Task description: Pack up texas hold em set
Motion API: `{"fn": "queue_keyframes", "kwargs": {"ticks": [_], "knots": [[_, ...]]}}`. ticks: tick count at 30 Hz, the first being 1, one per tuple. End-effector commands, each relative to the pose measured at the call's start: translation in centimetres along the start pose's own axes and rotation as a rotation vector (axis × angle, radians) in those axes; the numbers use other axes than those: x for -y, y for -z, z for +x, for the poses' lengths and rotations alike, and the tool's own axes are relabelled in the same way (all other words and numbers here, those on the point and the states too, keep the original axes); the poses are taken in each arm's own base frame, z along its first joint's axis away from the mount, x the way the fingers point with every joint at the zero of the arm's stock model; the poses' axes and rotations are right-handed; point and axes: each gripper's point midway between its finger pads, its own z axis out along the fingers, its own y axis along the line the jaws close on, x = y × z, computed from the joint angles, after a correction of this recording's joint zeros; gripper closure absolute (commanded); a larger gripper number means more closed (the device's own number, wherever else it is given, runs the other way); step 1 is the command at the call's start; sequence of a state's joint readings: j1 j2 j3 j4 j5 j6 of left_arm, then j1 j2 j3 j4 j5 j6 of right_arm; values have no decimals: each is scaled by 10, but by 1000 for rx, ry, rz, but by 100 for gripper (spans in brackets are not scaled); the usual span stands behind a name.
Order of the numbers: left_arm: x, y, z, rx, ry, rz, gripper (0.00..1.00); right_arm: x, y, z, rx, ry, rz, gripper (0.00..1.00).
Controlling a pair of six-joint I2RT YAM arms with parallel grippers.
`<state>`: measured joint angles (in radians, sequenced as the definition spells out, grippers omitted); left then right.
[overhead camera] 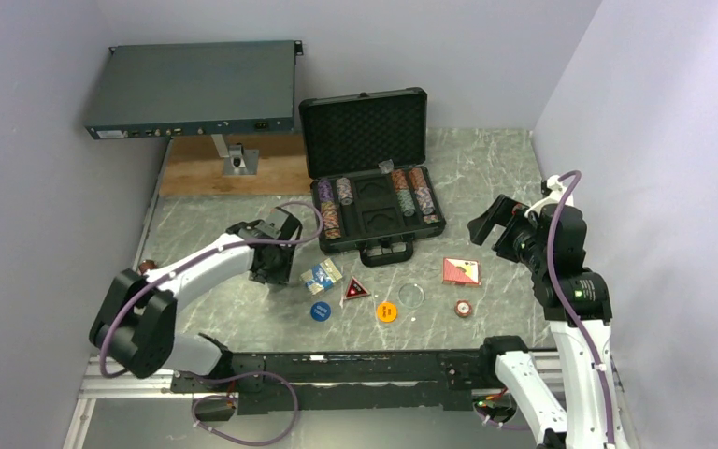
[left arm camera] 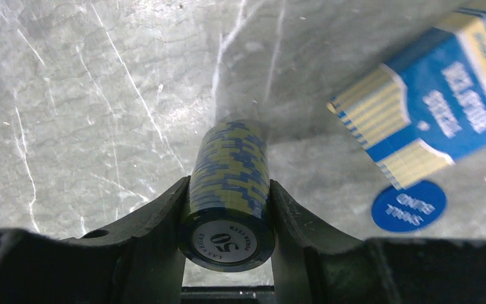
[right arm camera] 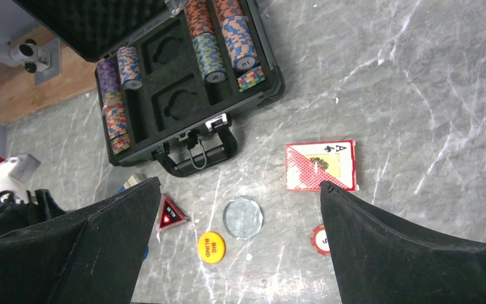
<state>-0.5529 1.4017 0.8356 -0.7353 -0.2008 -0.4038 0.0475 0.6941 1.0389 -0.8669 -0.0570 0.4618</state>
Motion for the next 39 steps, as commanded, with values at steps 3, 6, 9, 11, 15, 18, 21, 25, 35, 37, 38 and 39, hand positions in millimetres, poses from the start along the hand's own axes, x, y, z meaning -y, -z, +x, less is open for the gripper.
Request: {"fn": "queue_keyframes", "kwargs": {"ticks": [3,6,9,11,15,18,21,25,35,37,38,39], "knots": [[23,56,-29,150,-46,203,100,-24,7,-13,36,40,-122,0],[28,73,-32,173,-61,252,100,-35,8,-12,32,45,-186,0],[33,87,-35,192,-79,295,100,-45,8,-10,30,48,-248,0],[42,99,-36,193,-98,361,100,-52,8,-9,30,48,-291,0],[52,122,-44,215,-70,429,100,-64,12,-12,18,51,-352,0],[53,134,-50,192,-3,425,100,-76,18,-13,27,88,-430,0],[63,144,-51,131,64,461,100,-88,23,-7,41,145,-535,0],[76,158,-48,67,130,532,100,-94,22,-1,17,202,-585,0],[100,193,-49,-71,206,649,100,-125,23,13,-28,330,-709,0],[106,202,-50,-108,217,683,100,-137,21,19,-30,393,-720,0],[111,208,-52,-124,220,709,100,-145,22,24,-31,429,-735,0],[114,214,-54,-134,225,731,100,-153,22,27,-25,467,-745,0]]}}
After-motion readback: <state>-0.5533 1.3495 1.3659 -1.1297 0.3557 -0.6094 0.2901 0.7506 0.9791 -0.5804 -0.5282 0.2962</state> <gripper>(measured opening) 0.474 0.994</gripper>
